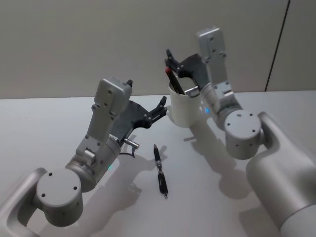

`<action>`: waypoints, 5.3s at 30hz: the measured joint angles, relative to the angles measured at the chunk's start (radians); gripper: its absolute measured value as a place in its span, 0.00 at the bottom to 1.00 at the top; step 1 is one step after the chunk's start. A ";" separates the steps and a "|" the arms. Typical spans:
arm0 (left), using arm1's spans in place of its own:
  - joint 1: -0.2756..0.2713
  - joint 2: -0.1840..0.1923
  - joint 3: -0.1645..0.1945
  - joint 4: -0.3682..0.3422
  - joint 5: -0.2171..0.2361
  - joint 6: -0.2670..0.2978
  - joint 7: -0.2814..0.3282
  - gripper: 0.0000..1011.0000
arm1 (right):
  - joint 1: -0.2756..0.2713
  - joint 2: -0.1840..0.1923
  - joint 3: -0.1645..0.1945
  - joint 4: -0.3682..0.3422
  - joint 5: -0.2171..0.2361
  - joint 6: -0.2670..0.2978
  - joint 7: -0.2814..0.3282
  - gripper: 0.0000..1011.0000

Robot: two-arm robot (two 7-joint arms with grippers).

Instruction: Place the pen into the pen holder.

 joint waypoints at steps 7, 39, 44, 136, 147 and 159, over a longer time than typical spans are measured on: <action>0.000 0.000 0.000 0.000 0.000 0.000 0.000 0.99 | -0.040 0.031 0.028 -0.118 0.045 0.007 0.025 0.99; 0.000 0.000 0.000 0.000 0.000 0.000 0.000 0.99 | -0.231 0.215 0.143 -0.417 0.043 0.301 0.282 0.99; 0.000 0.000 0.000 0.000 0.000 0.000 0.000 0.99 | -0.269 0.244 0.155 -0.441 0.032 0.338 0.333 0.99; 0.031 -0.047 0.020 -0.042 -0.130 0.470 -0.020 0.99 | -0.340 0.300 0.177 -0.489 0.013 0.404 0.427 0.99; 0.044 -0.043 0.024 -0.043 -0.119 0.492 -0.033 0.99 | -0.340 0.300 0.177 -0.489 0.013 0.404 0.427 0.99; 0.051 -0.045 0.023 -0.028 -0.101 0.483 -0.024 0.99 | -0.340 0.300 0.177 -0.489 0.013 0.404 0.427 0.99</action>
